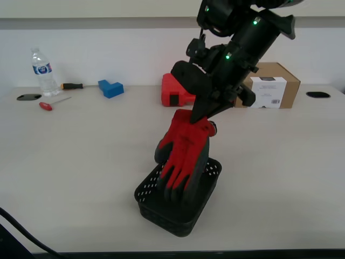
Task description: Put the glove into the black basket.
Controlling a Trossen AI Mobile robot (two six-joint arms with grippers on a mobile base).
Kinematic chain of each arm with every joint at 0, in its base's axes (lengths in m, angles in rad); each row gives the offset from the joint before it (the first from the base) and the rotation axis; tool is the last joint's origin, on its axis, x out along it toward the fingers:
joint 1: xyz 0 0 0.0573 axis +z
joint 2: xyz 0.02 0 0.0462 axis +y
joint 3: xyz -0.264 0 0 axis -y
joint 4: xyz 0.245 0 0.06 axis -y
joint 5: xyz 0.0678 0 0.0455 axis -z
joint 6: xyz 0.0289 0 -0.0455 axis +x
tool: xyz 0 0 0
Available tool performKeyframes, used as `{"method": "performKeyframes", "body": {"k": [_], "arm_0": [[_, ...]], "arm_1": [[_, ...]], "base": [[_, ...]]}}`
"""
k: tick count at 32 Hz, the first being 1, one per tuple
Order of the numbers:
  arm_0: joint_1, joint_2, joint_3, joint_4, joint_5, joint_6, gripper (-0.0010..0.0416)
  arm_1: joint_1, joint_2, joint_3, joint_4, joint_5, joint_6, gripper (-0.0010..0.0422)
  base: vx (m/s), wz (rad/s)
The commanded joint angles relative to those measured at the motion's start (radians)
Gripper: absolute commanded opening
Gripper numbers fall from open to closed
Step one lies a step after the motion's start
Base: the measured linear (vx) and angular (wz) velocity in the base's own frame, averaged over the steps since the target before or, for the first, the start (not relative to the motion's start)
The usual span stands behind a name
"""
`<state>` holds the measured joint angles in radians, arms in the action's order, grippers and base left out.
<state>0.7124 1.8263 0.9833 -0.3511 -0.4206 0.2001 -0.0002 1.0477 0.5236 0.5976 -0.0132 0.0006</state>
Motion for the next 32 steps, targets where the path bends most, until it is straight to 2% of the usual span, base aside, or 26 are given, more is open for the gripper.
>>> {"method": "performKeyframes", "body": {"k": [1, 10, 14, 16, 21, 24, 25, 32], "arm_0": [[0.002, 0.057, 0.020, 0.000, -0.006, 0.000, -0.0002], [0.002, 0.258, 0.136, -0.002, -0.009, -0.021, -0.0002], [0.003, 0.319, 0.174, -0.036, -0.042, -0.032, -0.0001], [0.010, 0.331, 0.177, -0.050, -0.053, -0.045, -0.0001], [0.010, 0.361, 0.174, -0.050, -0.048, -0.046, -0.0001], [0.010, 0.357, 0.177, -0.048, -0.041, -0.045, 0.0000], [0.010, 0.357, 0.182, -0.048, -0.014, -0.043, 0.0000], [0.007, 0.357, 0.183, -0.048, -0.005, -0.035, 0.0008]], "arm_1": [[0.000, 0.000, 0.000, 0.003, 0.002, 0.000, 0.0000], [0.000, 0.000, 0.000, 0.003, 0.002, 0.000, 0.0000], [0.000, 0.000, 0.000, 0.003, 0.002, 0.000, 0.0000], [0.000, 0.000, 0.000, 0.002, 0.002, 0.000, 0.0000], [0.000, 0.000, 0.000, 0.003, 0.002, 0.000, 0.0000], [0.000, 0.000, 0.000, 0.003, 0.002, 0.000, 0.0000], [0.000, 0.000, 0.000, 0.003, 0.002, 0.000, 0.0000], [0.000, 0.000, 0.000, 0.003, 0.002, 0.000, 0.0000]], "base": [[0.000, 0.000], [0.000, 0.000], [0.000, 0.000], [0.000, 0.000], [0.000, 0.000], [0.000, 0.000], [0.000, 0.000], [0.000, 0.000]]}}
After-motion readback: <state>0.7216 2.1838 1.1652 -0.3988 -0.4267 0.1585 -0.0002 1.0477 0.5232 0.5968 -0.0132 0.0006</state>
